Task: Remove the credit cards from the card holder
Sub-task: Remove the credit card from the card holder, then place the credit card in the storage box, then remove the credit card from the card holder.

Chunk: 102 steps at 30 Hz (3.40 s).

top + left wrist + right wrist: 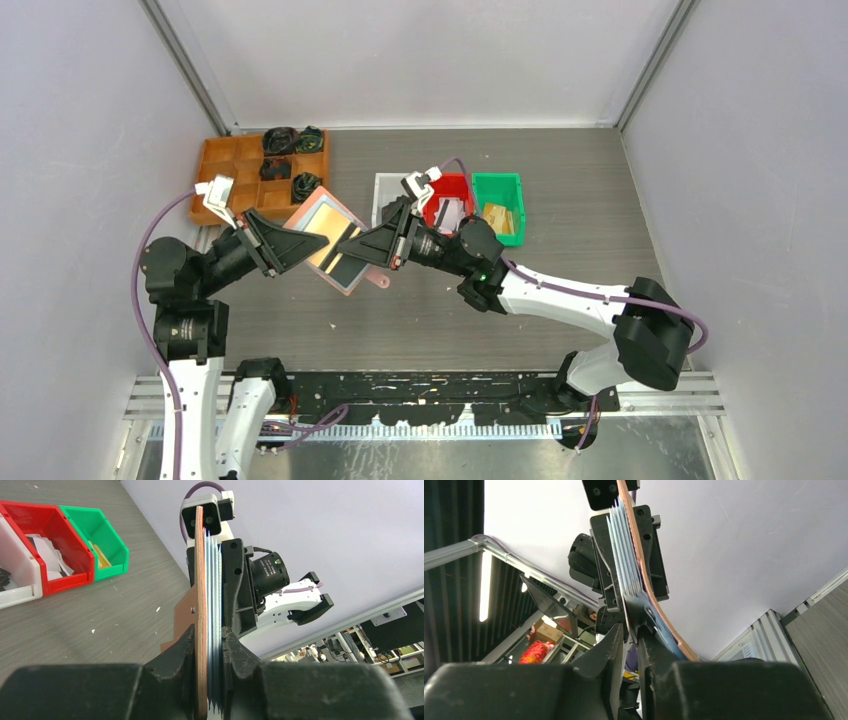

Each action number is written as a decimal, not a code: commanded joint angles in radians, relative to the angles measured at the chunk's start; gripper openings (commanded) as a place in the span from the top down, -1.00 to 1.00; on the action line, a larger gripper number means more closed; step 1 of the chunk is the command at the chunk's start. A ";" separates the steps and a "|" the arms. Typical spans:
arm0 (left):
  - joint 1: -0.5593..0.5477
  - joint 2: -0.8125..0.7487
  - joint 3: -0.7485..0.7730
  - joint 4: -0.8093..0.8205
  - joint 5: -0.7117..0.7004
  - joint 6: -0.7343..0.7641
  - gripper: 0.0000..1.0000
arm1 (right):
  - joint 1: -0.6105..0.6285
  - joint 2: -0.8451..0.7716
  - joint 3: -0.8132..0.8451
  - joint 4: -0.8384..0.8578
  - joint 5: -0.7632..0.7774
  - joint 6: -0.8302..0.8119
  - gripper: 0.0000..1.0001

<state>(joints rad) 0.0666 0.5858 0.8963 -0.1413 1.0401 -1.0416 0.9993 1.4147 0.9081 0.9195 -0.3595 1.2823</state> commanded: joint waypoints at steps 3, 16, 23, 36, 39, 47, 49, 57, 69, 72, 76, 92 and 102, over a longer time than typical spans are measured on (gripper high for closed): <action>-0.004 -0.015 0.062 0.022 0.010 0.023 0.89 | -0.002 0.006 0.035 0.037 0.028 0.001 0.94; -0.004 -0.003 0.084 0.026 -0.026 0.022 0.88 | -0.014 -0.100 -0.143 0.017 0.051 -0.049 0.99; -0.004 -0.006 0.095 0.019 -0.032 0.032 0.87 | -0.038 -0.152 -0.197 0.002 0.018 -0.047 0.99; -0.005 -0.006 0.117 -0.059 -0.040 0.185 0.88 | -0.543 -0.474 -0.016 -1.046 -0.019 -0.394 0.99; -0.004 -0.012 0.123 -0.087 -0.039 0.232 0.88 | -0.599 -0.348 0.201 -1.429 0.165 -0.619 0.99; -0.004 -0.013 0.121 -0.093 -0.030 0.240 0.88 | -0.643 -0.001 0.462 -1.675 0.590 -0.897 0.99; -0.004 -0.016 0.115 -0.085 -0.025 0.234 0.88 | -0.654 0.068 0.500 -1.677 0.628 -0.929 0.99; -0.004 -0.016 0.116 -0.082 -0.017 0.230 0.89 | -0.663 0.341 0.656 -1.707 0.579 -0.999 0.99; -0.005 -0.005 0.123 -0.064 0.005 0.216 0.89 | -0.749 0.482 0.727 -1.713 0.193 -1.006 0.99; -0.004 -0.011 0.112 -0.062 0.009 0.203 0.89 | -0.788 0.488 0.704 -1.683 0.102 -0.973 0.94; -0.004 -0.019 0.096 -0.057 0.012 0.204 0.89 | -0.803 0.508 0.727 -1.701 0.136 -0.955 0.55; -0.004 0.011 0.083 -0.070 0.080 0.272 0.86 | -0.667 0.154 0.764 -1.681 0.158 -1.000 -0.80; -0.004 0.010 0.082 -0.137 0.179 0.396 0.86 | -0.344 0.026 0.769 -1.526 -0.273 -1.037 -0.99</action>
<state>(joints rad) 0.0608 0.5995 0.9718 -0.2867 1.1515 -0.7200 0.5064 1.4570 1.6646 -0.7132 -0.4076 0.2787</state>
